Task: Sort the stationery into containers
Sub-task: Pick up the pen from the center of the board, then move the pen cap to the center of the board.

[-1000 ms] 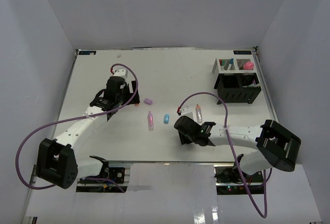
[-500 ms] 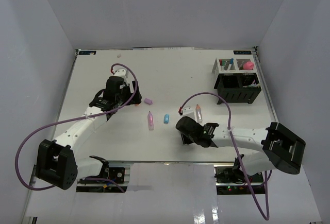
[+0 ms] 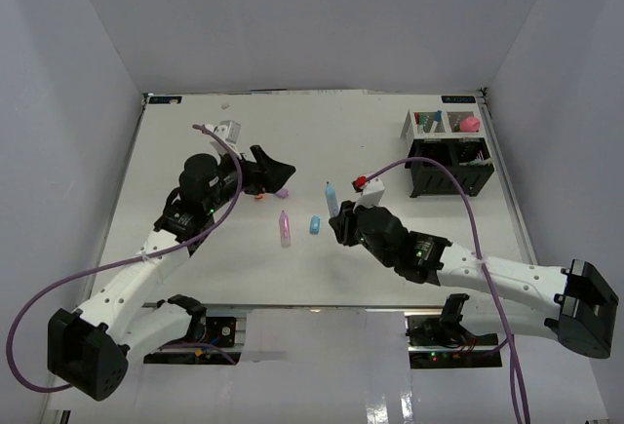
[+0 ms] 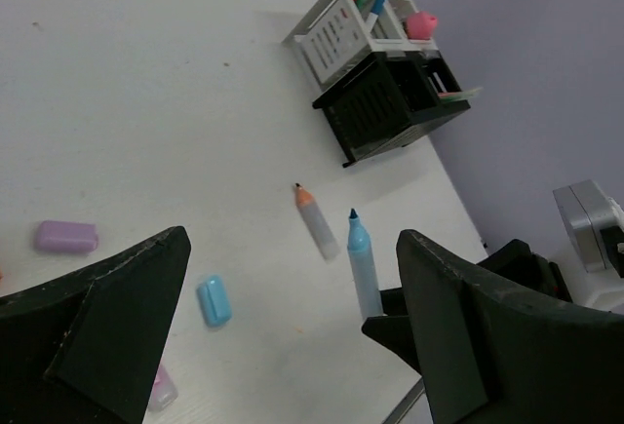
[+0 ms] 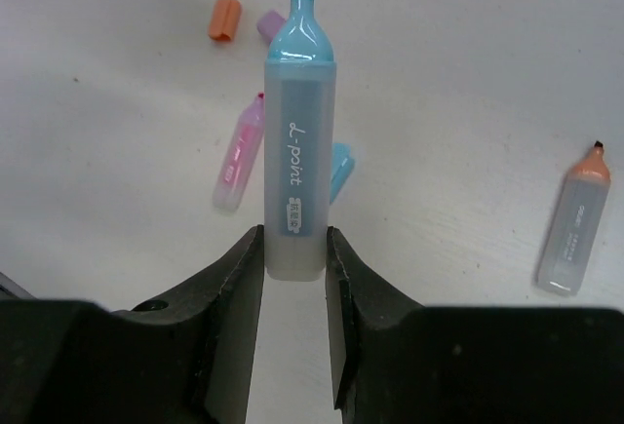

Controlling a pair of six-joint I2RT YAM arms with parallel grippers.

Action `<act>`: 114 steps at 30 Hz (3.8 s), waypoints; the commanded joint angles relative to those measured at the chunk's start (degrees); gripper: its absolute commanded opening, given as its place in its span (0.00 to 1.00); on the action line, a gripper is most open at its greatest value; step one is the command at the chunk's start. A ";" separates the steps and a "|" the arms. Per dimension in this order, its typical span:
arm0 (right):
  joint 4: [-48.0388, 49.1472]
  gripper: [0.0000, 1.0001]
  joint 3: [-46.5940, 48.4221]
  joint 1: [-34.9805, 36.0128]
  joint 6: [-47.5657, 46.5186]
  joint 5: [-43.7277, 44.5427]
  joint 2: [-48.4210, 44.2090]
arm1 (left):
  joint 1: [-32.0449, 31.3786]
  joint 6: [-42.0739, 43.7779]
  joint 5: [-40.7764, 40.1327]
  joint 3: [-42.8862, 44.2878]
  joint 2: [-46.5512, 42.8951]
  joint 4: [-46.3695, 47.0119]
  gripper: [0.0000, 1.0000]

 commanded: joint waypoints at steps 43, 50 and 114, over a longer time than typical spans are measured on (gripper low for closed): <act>23.70 0.18 -0.65 1.43 -3.28 6.23 -3.60 | -27.56 -0.52 -24.50 0.49 13.28 19.37 0.16; 16.94 0.66 -3.54 1.34 -2.40 6.58 -5.53 | -26.08 4.22 -27.05 0.92 11.34 14.90 0.11; 1.90 0.80 7.88 -10.70 -5.57 2.45 32.61 | 4.69 20.58 -2.18 -0.48 0.62 -4.27 0.11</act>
